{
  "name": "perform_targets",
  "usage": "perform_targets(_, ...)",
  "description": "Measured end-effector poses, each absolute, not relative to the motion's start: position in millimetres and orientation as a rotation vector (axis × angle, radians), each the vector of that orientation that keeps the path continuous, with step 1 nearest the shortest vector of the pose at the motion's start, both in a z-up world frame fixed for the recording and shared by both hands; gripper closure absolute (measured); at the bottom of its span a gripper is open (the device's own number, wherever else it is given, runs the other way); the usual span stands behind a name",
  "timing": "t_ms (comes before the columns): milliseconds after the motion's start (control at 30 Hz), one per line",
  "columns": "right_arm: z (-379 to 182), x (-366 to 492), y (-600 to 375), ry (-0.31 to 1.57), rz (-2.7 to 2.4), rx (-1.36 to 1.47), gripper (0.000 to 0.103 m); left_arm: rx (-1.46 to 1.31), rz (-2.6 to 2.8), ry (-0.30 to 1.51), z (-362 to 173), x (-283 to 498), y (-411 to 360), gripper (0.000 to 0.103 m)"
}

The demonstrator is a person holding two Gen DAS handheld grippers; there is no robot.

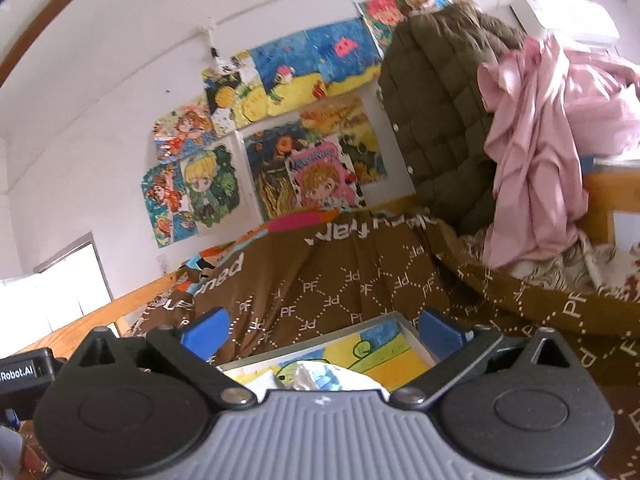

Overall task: Organize soft objects
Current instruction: 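Open the left gripper to drop the grey cloth while the right gripper releases its cloth, then move both open grippers back toward the pile beside the orange-white box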

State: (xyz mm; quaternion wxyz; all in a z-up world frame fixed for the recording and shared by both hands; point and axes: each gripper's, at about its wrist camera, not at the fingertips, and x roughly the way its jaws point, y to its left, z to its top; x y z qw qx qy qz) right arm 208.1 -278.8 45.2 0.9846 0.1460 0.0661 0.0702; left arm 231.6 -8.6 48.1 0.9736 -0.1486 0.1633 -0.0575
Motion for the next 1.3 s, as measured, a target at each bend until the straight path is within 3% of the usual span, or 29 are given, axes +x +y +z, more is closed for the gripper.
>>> perform_targets(633,42,85,-254,0.051,0.095,0.212,0.000,-0.239,-0.133,0.232,42,117,1,0.001)
perform_targets(1300,15,46,-220,0.268,0.048,0.101,0.000,-0.197,-0.039,0.341,10,56,21,0.001)
